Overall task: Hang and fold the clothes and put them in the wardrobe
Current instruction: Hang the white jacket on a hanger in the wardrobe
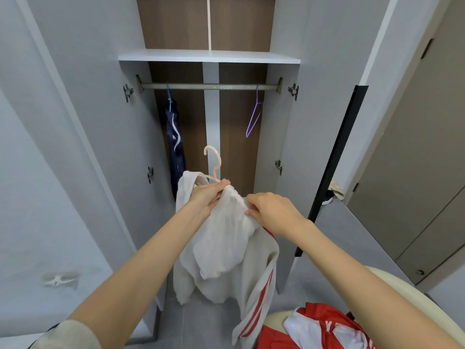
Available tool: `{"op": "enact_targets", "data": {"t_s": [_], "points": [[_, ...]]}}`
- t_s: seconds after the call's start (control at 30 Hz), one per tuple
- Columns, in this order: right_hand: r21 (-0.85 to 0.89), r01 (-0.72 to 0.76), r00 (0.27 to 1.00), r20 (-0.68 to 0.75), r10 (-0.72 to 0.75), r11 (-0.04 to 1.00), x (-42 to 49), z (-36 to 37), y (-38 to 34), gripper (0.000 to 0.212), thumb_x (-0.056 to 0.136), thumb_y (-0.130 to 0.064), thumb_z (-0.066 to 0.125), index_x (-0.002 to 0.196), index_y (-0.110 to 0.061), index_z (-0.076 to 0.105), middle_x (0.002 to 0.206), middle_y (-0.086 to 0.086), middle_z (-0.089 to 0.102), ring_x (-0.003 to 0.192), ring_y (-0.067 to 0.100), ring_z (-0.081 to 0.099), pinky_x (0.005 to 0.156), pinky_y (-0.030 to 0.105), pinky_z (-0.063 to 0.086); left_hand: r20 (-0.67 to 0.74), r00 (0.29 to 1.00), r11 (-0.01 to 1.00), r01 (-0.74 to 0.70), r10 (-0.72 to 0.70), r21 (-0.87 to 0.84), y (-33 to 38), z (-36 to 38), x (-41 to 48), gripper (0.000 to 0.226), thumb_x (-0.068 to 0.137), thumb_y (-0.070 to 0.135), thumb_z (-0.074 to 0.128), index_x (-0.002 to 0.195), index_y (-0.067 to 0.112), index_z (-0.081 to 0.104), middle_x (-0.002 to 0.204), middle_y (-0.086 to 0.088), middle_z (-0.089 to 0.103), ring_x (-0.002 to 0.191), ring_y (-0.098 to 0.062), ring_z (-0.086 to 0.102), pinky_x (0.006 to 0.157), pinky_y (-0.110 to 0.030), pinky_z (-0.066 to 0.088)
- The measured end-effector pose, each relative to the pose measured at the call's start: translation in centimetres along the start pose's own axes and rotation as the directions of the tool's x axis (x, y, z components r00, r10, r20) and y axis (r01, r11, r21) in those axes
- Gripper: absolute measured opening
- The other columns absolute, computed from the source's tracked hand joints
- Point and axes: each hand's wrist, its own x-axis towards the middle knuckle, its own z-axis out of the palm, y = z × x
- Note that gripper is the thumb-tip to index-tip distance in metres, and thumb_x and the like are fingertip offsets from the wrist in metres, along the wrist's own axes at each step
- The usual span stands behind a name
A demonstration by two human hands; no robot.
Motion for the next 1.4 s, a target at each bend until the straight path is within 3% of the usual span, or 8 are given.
{"op": "enact_targets", "data": {"t_s": [0.37, 0.57, 0.67, 0.77, 0.9, 1.0, 1.13, 1.4], "points": [[-0.026, 0.051, 0.998, -0.021, -0.052, 0.998, -0.2, -0.2, -0.2, 0.019, 0.103, -0.025, 0.036, 0.091, -0.017, 0.048, 0.094, -0.001, 0.056, 0.085, 0.023, 0.052, 0.059, 0.032, 0.034, 0.014, 1.000, 0.997, 0.015, -0.014, -0.080, 0.0, -1.3, -0.8, 0.010, 0.086, 0.006, 0.070, 0.077, 0.005, 0.065, 0.063, -0.001, 0.070, 0.050, -0.007, 0.067, 0.043, -0.019, 0.051], [-0.060, 0.082, 0.953, -0.286, -0.096, 0.995, -0.1, -2.7, -0.6, 0.015, 0.097, -0.017, 0.043, 0.084, -0.022, 0.039, 0.082, -0.008, 0.041, 0.076, 0.016, 0.036, 0.050, 0.027, 0.022, -0.063, 0.998, 0.977, -0.044, 0.031, -0.207, 1.6, -2.7, 0.0, 0.018, 0.091, -0.003, 0.059, 0.109, -0.004, 0.061, 0.104, -0.010, 0.066, 0.097, -0.018, 0.065, 0.083, -0.026, 0.052], [-0.057, 0.090, 0.932, -0.348, -0.104, 0.994, -1.0, -3.2, 0.1, 0.016, 0.098, -0.022, 0.044, 0.083, -0.022, 0.042, 0.080, -0.010, 0.045, 0.075, 0.015, 0.039, 0.049, 0.027, 0.026, -0.078, 0.997, 0.952, -0.042, 0.019, -0.305, 2.7, -3.6, 0.4, 0.017, 0.091, -0.006, 0.057, 0.109, -0.007, 0.060, 0.109, -0.016, 0.066, 0.095, -0.020, 0.065, 0.082, -0.027, 0.054], [0.020, 0.090, 0.975, -0.206, -0.084, 0.996, -2.1, -2.7, 0.4, 0.018, 0.096, -0.027, 0.046, 0.079, -0.023, 0.045, 0.078, -0.008, 0.052, 0.075, 0.020, 0.049, 0.053, 0.029, 0.035, -0.054, 0.998, 0.944, -0.056, 0.040, -0.325, 3.0, -3.3, 0.2, 0.023, 0.092, -0.006, 0.056, 0.115, -0.009, 0.058, 0.108, -0.015, 0.064, 0.097, -0.022, 0.065, 0.072, -0.024, 0.055], [0.141, -0.009, 0.980, 0.199, -0.020, 0.990, -2.6, -1.9, 0.7, 0.021, 0.092, -0.037, 0.055, 0.076, -0.025, 0.059, 0.079, -0.011, 0.063, 0.078, 0.015, 0.056, 0.057, 0.026, 0.038, 0.030, 0.999, 0.980, -0.039, 0.046, -0.193, 1.2, -2.3, -0.8, 0.012, 0.091, -0.002, 0.060, 0.103, -0.005, 0.059, 0.098, -0.013, 0.067, 0.084, -0.022, 0.068, 0.076, -0.030, 0.056], [0.351, -0.123, 0.943, 0.332, -0.001, 0.928, -2.9, -1.4, 1.3, 0.023, 0.089, -0.041, 0.063, 0.087, -0.021, 0.072, 0.089, -0.008, 0.072, 0.089, 0.011, 0.064, 0.082, 0.028, 0.051, 0.059, 0.998, 0.997, -0.032, 0.036, -0.072, 0.5, -2.2, -1.1, 0.005, 0.095, 0.002, 0.056, 0.092, 0.001, 0.060, 0.090, -0.010, 0.065, 0.076, -0.019, 0.065, 0.075, -0.031, 0.056], [0.365, -0.200, 0.963, 0.244, 0.114, 0.909, -2.6, -0.8, 2.7, 0.016, 0.093, -0.030, 0.057, 0.091, -0.024, 0.071, 0.093, -0.008, 0.073, 0.092, 0.008, 0.063, 0.091, 0.036, 0.052, 0.105, 0.994, 0.999, 0.016, -0.013, -0.034, 0.6, -2.4, -1.3, 0.012, 0.101, 0.005, 0.044, 0.101, 0.003, 0.056, 0.073, -0.001, 0.044, 0.042, -0.004, 0.034, 0.036, -0.014, 0.033], [0.523, -0.162, 0.975, -0.044, 0.216, 0.837, 0.2, 0.6, 3.9, 0.014, 0.095, -0.021, 0.055, 0.101, -0.024, 0.067, 0.108, -0.007, 0.068, 0.095, 0.008, 0.057, 0.081, 0.024, 0.042, 0.146, 0.983, 0.839, -0.169, 0.108, 0.517, 1.2, -4.2, -1.9, 0.032, 0.096, 0.027, 0.049, 0.066, 0.018, 0.043, 0.055, 0.003, 0.026, 0.040, -0.008, 0.017, 0.037, -0.019, 0.014]]}}
